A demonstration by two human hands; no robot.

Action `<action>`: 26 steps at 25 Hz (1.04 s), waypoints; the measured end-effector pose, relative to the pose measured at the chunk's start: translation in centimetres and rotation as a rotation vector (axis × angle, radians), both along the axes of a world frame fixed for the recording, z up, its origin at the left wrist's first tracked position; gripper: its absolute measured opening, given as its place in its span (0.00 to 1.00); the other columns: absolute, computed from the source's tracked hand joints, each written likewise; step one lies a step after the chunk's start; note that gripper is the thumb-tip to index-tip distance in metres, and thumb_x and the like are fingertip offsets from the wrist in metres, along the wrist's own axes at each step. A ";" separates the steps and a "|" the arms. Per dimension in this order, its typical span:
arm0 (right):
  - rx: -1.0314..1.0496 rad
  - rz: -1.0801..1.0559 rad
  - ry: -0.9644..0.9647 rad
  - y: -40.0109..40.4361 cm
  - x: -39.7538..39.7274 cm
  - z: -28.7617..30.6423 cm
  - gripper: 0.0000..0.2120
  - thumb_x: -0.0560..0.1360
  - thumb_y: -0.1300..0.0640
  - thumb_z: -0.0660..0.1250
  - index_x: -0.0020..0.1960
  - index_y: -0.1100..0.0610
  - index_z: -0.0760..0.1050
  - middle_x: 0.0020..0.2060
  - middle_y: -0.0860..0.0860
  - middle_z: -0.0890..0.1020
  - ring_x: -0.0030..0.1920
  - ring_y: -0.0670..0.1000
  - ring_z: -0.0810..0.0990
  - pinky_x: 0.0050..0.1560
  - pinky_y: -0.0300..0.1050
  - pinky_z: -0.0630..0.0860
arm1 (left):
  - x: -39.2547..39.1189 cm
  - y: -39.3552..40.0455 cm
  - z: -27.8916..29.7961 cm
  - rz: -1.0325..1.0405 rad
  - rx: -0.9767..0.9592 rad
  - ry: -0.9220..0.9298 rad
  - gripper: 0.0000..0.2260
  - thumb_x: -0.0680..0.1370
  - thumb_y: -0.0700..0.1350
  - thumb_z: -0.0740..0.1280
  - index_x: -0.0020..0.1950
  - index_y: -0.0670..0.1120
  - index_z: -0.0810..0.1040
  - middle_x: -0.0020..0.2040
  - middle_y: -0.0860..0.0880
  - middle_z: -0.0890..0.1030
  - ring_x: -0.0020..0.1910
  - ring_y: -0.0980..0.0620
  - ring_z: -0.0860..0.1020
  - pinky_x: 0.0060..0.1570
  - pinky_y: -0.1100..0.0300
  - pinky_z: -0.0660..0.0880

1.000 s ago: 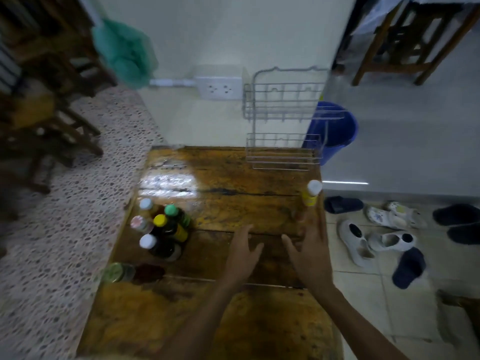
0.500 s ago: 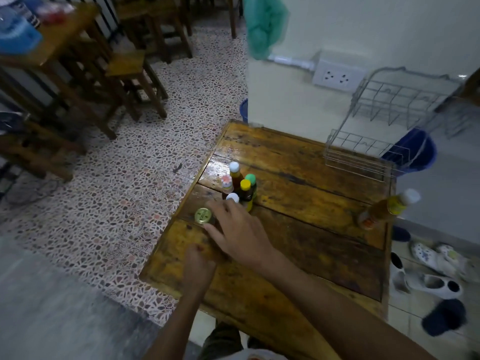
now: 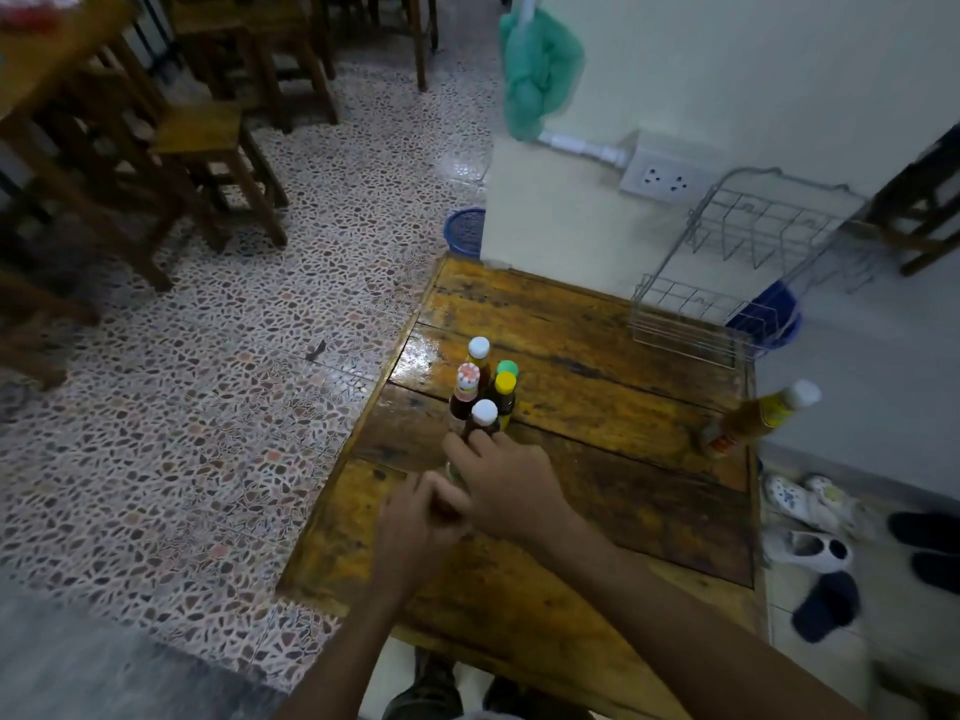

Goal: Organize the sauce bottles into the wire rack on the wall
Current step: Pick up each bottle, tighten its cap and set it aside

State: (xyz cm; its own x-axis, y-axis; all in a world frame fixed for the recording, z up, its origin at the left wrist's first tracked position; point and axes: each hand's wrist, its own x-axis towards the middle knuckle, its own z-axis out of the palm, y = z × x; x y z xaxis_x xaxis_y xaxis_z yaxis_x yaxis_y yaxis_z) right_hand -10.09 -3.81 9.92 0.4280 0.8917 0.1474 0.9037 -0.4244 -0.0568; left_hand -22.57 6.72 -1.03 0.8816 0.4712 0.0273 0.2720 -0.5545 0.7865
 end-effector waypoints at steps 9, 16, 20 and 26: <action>0.084 -0.408 -0.045 -8.7 4.3 7.5 0.24 0.83 0.39 0.53 0.34 0.50 0.70 0.24 0.47 0.71 0.21 0.49 0.67 0.21 0.44 0.68 | 6.7 -6.5 6.3 -0.345 -0.287 -0.087 0.16 0.69 0.50 0.72 0.55 0.59 0.74 0.47 0.59 0.74 0.40 0.58 0.74 0.36 0.65 0.68; 0.335 -0.240 -0.030 -20.9 8.6 9.5 0.19 0.83 0.50 0.55 0.34 0.52 0.68 0.27 0.46 0.72 0.25 0.48 0.67 0.25 0.48 0.65 | 12.4 -13.7 11.4 -0.699 -0.593 0.162 0.24 0.66 0.44 0.77 0.60 0.55 0.79 0.46 0.47 0.83 0.40 0.53 0.80 0.39 0.55 0.75; 0.327 -0.107 -0.011 -27.6 10.4 9.5 0.16 0.82 0.52 0.55 0.38 0.54 0.72 0.29 0.47 0.74 0.27 0.47 0.68 0.28 0.43 0.64 | 13.8 -18.8 12.5 -0.777 -0.556 0.217 0.21 0.68 0.43 0.77 0.59 0.56 0.79 0.46 0.49 0.83 0.42 0.53 0.81 0.41 0.57 0.77; 0.159 -0.677 0.162 -32.4 10.2 6.1 0.17 0.83 0.47 0.52 0.44 0.53 0.74 0.32 0.51 0.78 0.31 0.56 0.78 0.28 0.43 0.65 | 15.3 -25.1 10.6 -0.597 -0.006 0.101 0.16 0.69 0.56 0.74 0.52 0.55 0.75 0.42 0.56 0.79 0.38 0.56 0.77 0.36 0.54 0.76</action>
